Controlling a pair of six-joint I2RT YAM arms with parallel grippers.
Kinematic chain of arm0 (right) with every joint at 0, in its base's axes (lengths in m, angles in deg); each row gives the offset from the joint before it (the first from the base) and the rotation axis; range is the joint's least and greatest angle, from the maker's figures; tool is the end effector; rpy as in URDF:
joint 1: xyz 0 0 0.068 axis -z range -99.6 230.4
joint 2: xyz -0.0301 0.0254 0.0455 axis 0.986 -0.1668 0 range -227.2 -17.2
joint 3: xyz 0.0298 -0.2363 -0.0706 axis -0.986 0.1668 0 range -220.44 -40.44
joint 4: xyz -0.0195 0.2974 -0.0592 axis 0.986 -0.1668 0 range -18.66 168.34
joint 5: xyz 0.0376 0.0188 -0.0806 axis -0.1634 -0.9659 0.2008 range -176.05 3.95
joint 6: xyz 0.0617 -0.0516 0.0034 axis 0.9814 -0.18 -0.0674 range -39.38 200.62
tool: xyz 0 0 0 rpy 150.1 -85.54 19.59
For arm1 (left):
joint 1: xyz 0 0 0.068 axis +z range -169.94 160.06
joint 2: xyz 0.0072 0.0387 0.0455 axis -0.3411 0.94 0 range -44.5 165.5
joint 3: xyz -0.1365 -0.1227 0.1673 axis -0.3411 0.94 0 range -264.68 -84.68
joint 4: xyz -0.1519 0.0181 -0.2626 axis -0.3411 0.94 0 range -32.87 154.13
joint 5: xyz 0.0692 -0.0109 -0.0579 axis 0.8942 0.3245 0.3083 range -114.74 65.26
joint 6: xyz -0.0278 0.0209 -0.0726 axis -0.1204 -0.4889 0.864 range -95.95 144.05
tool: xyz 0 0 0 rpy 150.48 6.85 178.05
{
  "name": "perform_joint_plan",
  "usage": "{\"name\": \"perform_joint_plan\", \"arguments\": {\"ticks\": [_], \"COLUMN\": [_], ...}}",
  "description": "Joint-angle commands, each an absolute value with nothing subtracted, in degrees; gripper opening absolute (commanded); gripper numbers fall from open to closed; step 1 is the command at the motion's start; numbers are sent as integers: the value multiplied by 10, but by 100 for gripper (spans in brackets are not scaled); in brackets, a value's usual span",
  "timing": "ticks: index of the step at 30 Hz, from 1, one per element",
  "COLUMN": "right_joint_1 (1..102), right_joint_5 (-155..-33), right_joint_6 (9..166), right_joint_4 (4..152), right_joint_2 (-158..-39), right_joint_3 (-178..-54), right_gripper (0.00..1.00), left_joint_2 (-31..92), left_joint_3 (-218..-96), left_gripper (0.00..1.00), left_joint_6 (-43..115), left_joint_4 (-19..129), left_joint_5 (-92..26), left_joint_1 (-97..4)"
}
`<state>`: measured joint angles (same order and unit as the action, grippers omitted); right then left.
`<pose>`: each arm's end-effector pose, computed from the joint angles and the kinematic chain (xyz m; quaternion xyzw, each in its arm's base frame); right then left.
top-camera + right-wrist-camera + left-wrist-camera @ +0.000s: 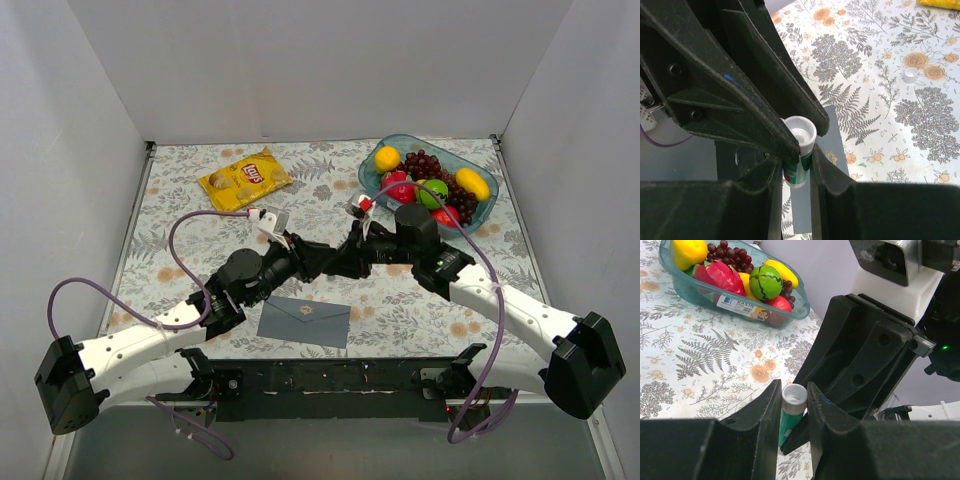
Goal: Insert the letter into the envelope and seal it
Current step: Screw the solid glue.
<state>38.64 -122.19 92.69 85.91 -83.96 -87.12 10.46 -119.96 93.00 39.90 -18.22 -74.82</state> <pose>0.2305 0.2609 0.2615 -0.3775 0.6671 0.4850 0.4211 0.1902 -0.2564 0.2617 -0.1274 0.7106 -0.5900 0.3615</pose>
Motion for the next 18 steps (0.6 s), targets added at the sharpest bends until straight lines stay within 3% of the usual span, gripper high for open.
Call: {"name": "perform_joint_plan", "arguments": {"ticks": [1, 5, 6, 14, 17, 18], "right_joint_1": [386, 387, 386, 386, 386, 386], "right_joint_5": [-1210, -1202, -1202, -1205, -1206, -1206], "right_joint_6": [935, 945, 953, 969, 969, 970], "right_joint_4": [966, 991, 998, 1039, 1039, 1041], "right_joint_2": [-807, -809, -810, -820, -821, -821], "right_joint_3": [-869, -859, -856, -858, -858, -857], "right_gripper": [17, 24, 30, 34, 21, 6], "left_joint_2": [82, 66, 64, 61, 62, 62], "left_joint_3": [-1182, -1180, -1180, -1182, -1185, -1185], "left_gripper": [0, 0, 0, 0, 0, 0], "left_joint_6": [938, 946, 946, 949, 946, 945], "left_joint_4": [425, 407, 399, 376, 374, 373], "left_joint_5": [-132, -92, -87, -65, -62, -62], "left_joint_1": [-751, -751, -751, -751, -751, -751]}}
